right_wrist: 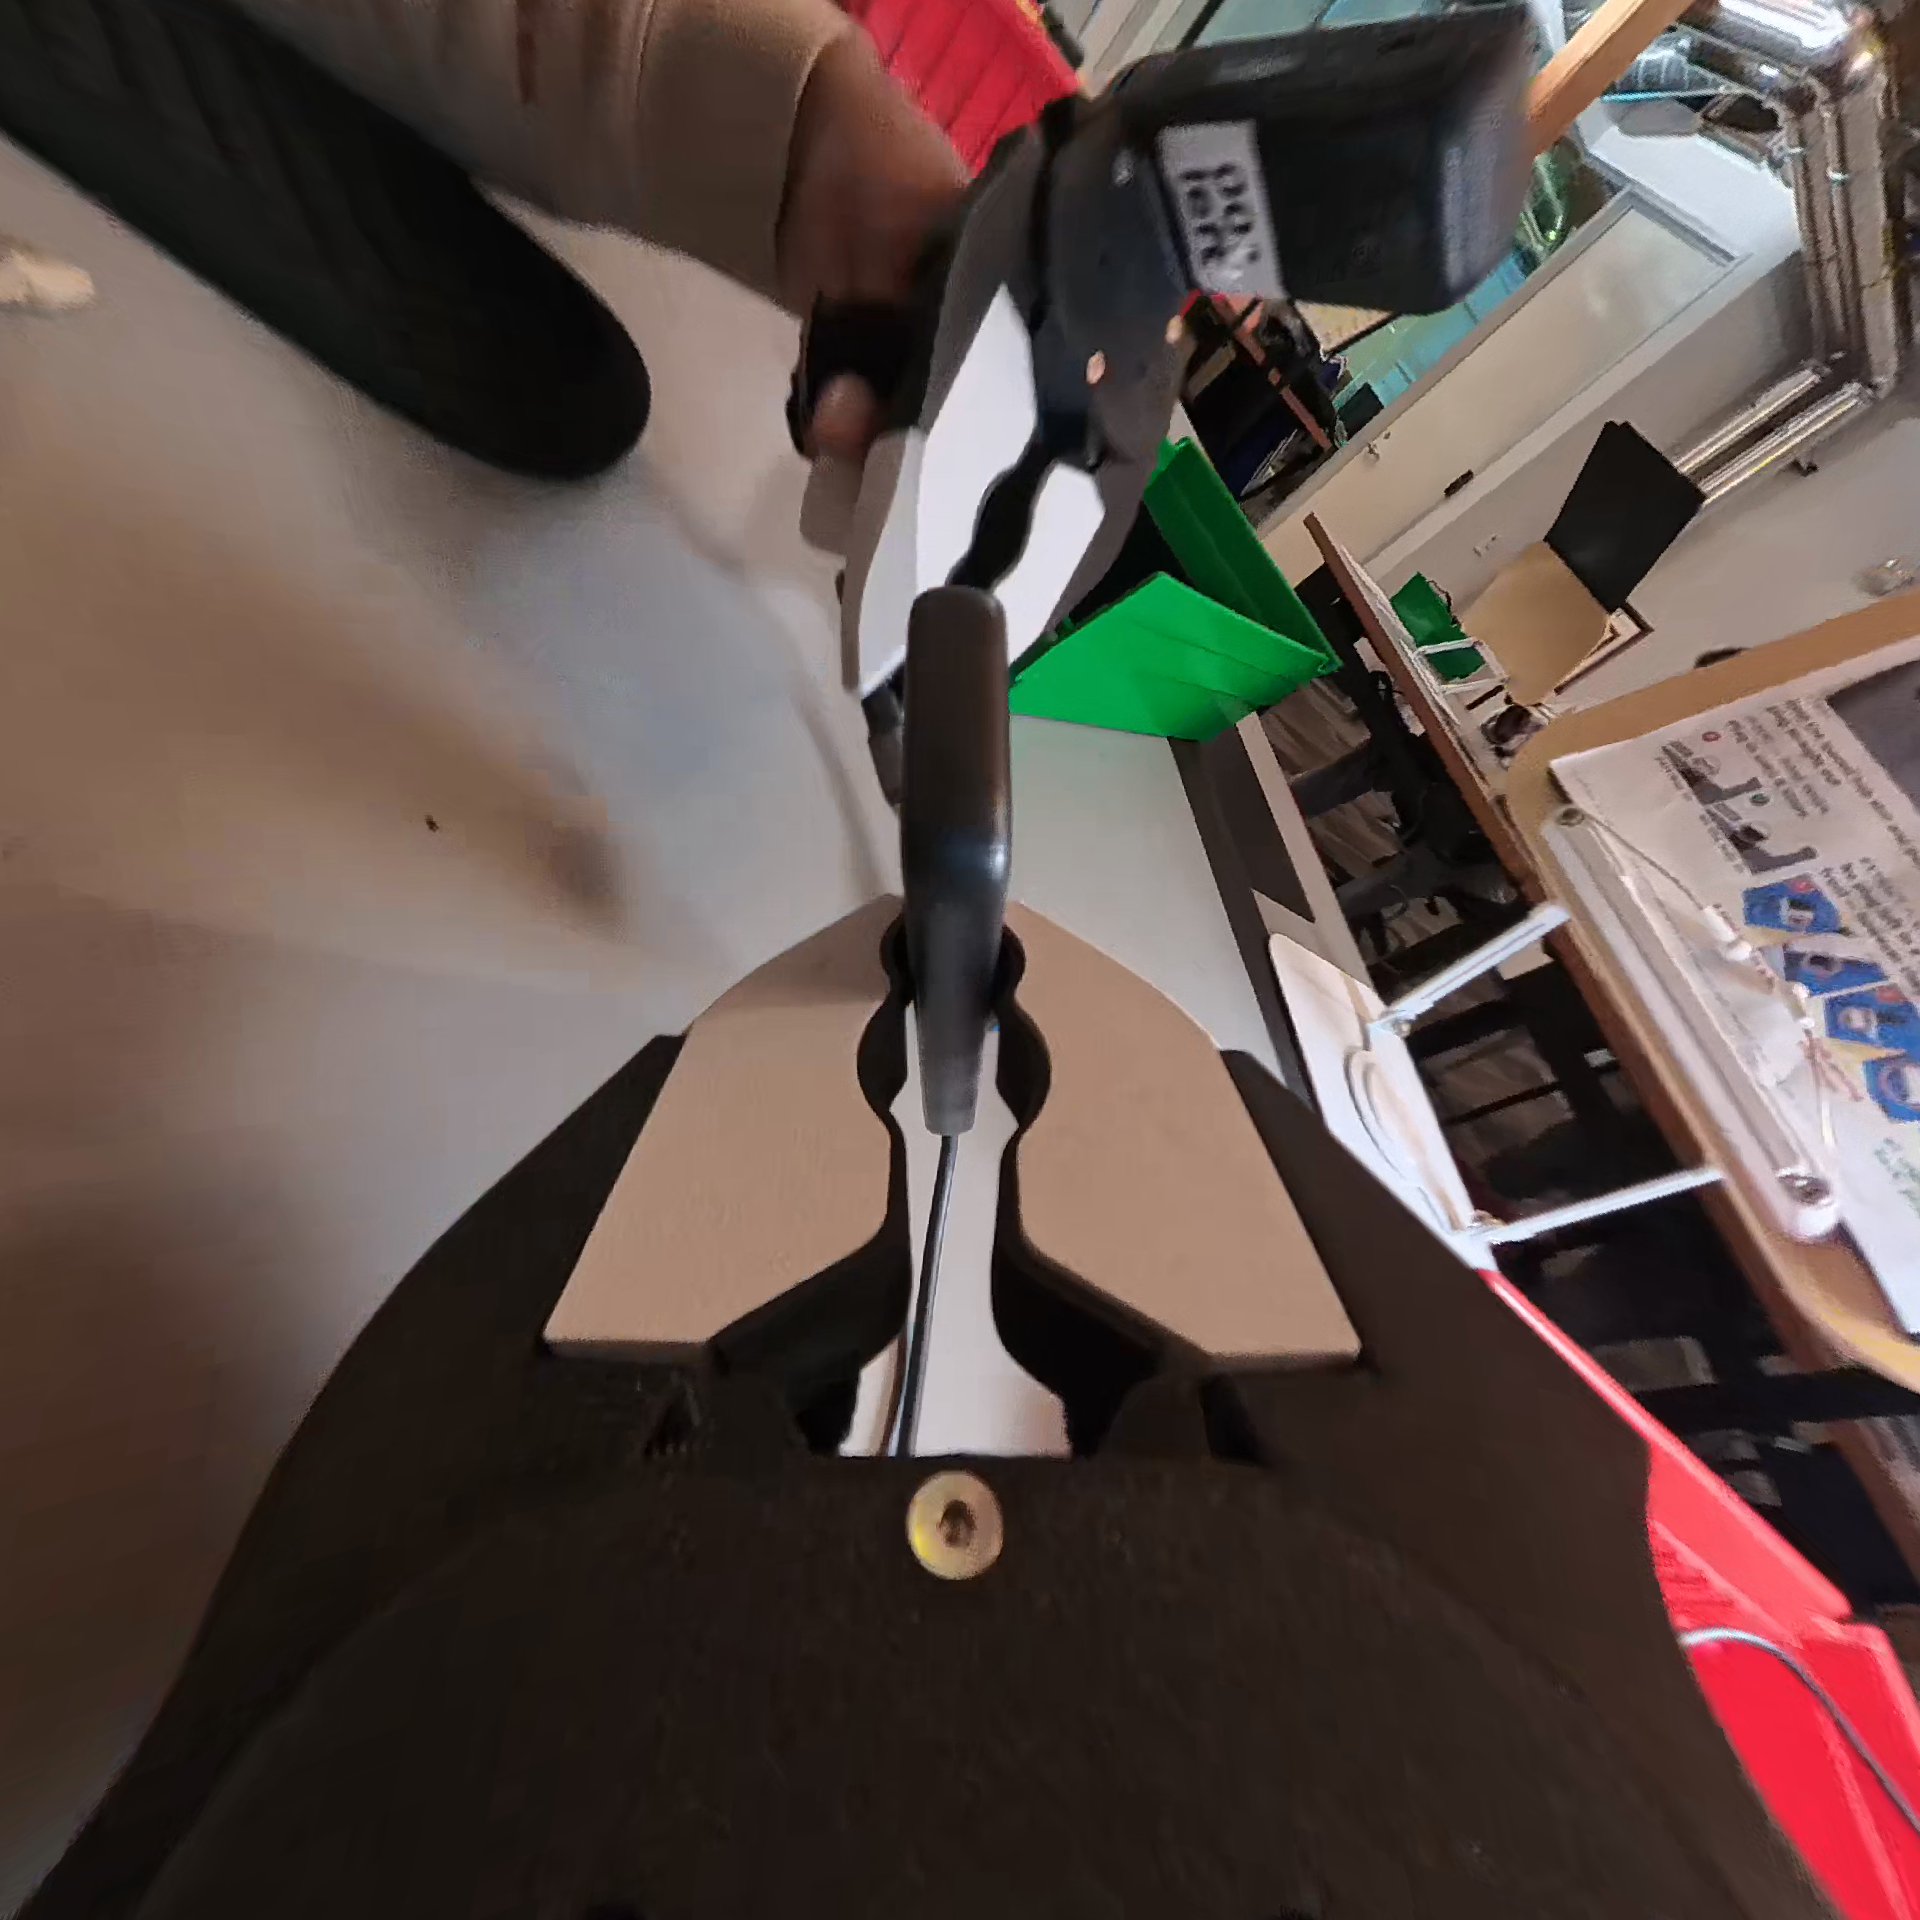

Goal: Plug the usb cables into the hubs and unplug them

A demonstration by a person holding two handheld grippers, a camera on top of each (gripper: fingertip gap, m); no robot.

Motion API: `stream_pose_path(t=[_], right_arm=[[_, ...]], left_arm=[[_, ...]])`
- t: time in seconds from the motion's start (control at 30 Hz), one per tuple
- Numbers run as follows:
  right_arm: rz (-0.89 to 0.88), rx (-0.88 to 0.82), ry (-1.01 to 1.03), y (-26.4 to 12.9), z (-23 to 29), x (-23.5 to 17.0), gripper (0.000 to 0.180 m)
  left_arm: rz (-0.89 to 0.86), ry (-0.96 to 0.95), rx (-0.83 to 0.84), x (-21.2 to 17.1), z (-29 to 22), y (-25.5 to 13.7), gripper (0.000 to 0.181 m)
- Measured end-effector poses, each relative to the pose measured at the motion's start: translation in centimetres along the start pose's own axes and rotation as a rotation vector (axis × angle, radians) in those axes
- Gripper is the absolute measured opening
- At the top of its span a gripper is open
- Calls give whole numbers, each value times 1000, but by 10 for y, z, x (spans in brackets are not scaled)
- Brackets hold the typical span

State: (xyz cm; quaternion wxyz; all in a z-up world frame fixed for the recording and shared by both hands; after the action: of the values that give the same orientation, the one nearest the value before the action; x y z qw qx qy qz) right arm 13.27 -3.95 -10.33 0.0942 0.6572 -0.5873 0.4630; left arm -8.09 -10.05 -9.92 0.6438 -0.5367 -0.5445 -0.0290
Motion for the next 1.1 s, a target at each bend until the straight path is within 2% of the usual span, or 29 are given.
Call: stream_pose_path(t=[0.03, 0.23, 0.47, 0.8, 1.1], right_arm=[[30, -1, -30, 3, 2, 0, 12], [143, 9, -174, 19, 15, 4, 12], [196, 12, -234, 23, 20, 4, 12], [234, -18, -287, 28, 25, 8, 12], [267, -58, -221, 30, 22, 4, 12]], left_arm=[[4, -15, -35, 2, -4, 0, 9], [68, -46, -112, 0, -12, 8, 9], [86, -31, -131, -1, -13, 7, 9], [40, -40, -138, 2, -13, 3, 9], [-40, -120, -159, 4, -10, 3, 8]])
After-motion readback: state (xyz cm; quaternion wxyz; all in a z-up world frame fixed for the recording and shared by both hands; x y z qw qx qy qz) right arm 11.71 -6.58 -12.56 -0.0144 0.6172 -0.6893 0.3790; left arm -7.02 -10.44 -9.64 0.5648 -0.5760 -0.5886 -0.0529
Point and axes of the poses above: each gripper's, where its closed fingertips meet, y out along the fingers, x out of its top, z = x × y across the jaws, the point moved 9 cm from there along -y, back along the fingers, and after that the axes turned 15 degrees about x, right-handed, at the moved point
